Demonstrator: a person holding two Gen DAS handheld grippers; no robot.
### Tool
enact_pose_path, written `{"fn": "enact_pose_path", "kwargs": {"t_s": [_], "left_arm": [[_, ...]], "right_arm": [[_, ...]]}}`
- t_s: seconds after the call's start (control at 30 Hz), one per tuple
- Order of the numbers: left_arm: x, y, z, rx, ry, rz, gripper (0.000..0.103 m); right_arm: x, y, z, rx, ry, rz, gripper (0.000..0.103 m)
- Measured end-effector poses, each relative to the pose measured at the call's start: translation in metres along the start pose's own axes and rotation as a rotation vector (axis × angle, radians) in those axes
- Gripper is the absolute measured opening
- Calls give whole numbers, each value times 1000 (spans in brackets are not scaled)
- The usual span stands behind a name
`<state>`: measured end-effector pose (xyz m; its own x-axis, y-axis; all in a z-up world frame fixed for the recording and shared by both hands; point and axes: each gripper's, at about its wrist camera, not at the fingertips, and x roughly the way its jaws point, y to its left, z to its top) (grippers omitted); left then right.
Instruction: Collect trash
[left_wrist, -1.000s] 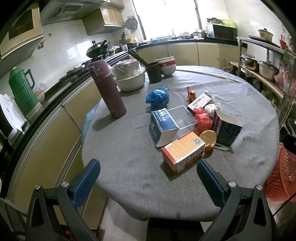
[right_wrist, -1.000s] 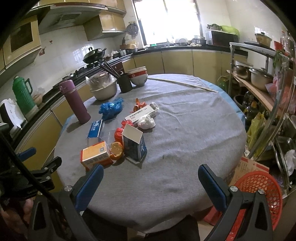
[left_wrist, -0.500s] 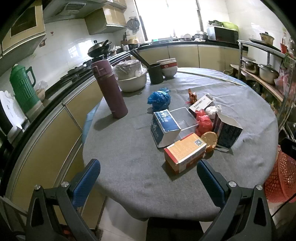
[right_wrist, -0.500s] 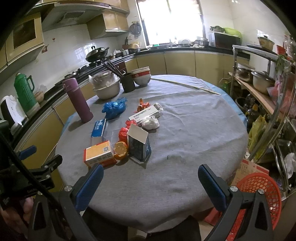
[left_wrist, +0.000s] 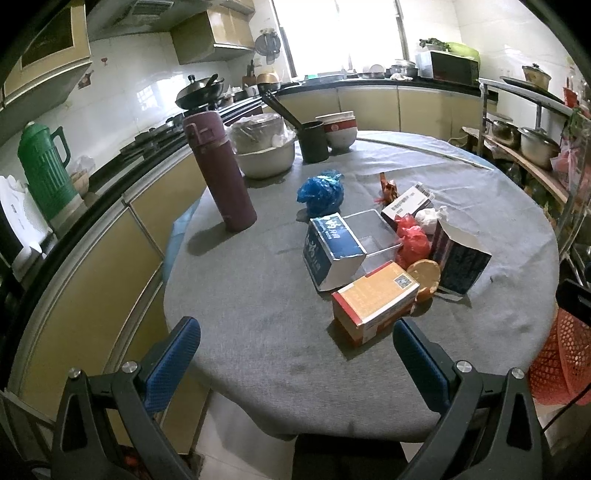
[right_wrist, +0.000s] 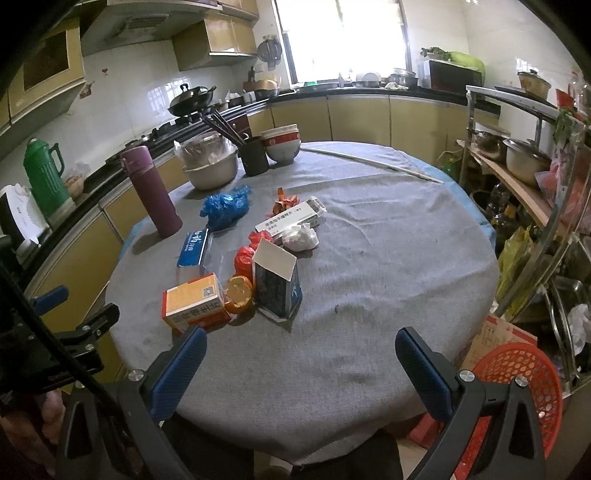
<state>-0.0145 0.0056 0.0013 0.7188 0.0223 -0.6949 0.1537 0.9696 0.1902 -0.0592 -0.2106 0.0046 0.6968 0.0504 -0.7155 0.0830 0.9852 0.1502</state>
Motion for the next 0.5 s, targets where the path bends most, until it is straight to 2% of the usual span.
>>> {"fn": "enact_pose_path", "kwargs": {"t_s": [0.3, 0.37, 0.43, 0.5], "left_arm": [[14, 17, 1, -61, 49, -20, 103], [17, 18, 2, -65, 52, -44, 103], [23, 19, 5, -76, 50, -99, 103], [35, 20, 7, -74, 61, -151, 103]], "right_arm": [[16, -5, 6, 56, 11, 53, 103], [20, -3, 9, 51, 3, 66, 103], [27, -1, 12, 37, -10, 77, 102], [36, 2, 16, 16, -14, 91, 95]]}}
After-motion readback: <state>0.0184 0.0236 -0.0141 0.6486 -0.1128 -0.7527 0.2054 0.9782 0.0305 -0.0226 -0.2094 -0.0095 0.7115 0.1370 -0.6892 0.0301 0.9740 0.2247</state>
